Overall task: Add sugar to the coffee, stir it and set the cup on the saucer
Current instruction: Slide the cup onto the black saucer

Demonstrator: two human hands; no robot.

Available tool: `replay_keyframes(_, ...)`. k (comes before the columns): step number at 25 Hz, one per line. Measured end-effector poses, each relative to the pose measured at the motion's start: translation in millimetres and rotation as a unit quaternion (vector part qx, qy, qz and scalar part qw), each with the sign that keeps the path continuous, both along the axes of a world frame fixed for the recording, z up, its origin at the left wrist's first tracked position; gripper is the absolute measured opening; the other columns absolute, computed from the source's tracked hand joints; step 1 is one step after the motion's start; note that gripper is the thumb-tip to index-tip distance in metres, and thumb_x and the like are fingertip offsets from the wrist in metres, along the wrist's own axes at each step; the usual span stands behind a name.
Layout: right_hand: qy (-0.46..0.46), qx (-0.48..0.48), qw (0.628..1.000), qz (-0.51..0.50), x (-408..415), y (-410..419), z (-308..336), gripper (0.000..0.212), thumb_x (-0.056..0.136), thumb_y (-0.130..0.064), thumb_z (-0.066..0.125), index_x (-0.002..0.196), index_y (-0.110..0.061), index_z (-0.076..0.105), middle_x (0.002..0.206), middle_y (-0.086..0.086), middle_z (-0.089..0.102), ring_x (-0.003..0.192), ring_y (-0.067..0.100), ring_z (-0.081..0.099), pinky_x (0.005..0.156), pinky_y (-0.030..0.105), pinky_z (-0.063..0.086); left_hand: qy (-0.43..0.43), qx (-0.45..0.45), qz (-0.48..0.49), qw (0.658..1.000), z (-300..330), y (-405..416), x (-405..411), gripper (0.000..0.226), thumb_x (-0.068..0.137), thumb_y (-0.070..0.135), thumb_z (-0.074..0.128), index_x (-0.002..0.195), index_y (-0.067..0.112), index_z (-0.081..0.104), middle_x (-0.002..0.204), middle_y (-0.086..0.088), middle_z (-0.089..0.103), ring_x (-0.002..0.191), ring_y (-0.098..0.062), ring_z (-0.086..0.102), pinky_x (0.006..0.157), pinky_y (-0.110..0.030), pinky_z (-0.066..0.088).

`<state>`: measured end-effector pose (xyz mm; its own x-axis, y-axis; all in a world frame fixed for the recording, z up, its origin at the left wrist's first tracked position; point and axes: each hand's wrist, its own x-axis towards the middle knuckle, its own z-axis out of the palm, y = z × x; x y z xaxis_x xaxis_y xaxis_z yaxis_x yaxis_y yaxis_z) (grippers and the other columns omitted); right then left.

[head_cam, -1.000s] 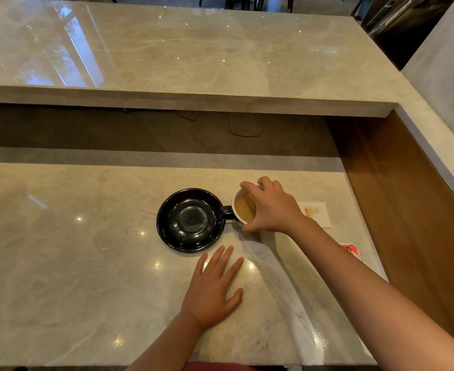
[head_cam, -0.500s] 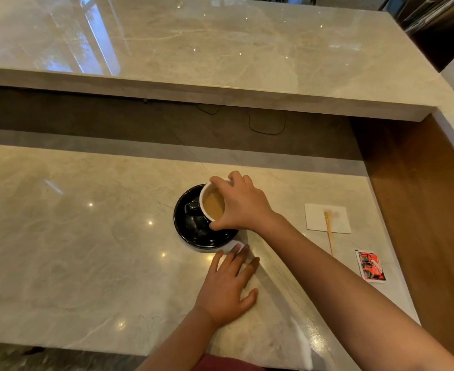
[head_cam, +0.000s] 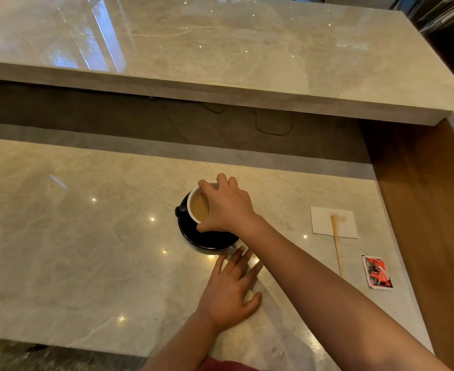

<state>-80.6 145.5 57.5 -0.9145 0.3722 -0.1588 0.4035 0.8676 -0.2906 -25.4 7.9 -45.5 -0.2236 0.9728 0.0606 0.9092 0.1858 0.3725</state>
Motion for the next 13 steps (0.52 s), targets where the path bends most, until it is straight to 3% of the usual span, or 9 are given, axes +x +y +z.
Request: replay_keyframes(13, -0.023, 0.004, 1.000, -0.001, 7.6, 2.8, -0.8, 0.099, 0.057, -0.057, 0.075, 0.137, -0.027, 0.024, 0.132, 0.012, 0.035, 0.117, 0.032, 0.035, 0.076, 0.039, 0.043, -0.010, -0.004, 0.002, 1.000, 1.0, -0.2, 0.6, 0.055, 0.089, 0.049, 0.043, 0.138, 0.025, 0.037, 0.146, -0.009, 0.039, 0.139, -0.026, 0.020, 0.111, -0.057, 0.013)
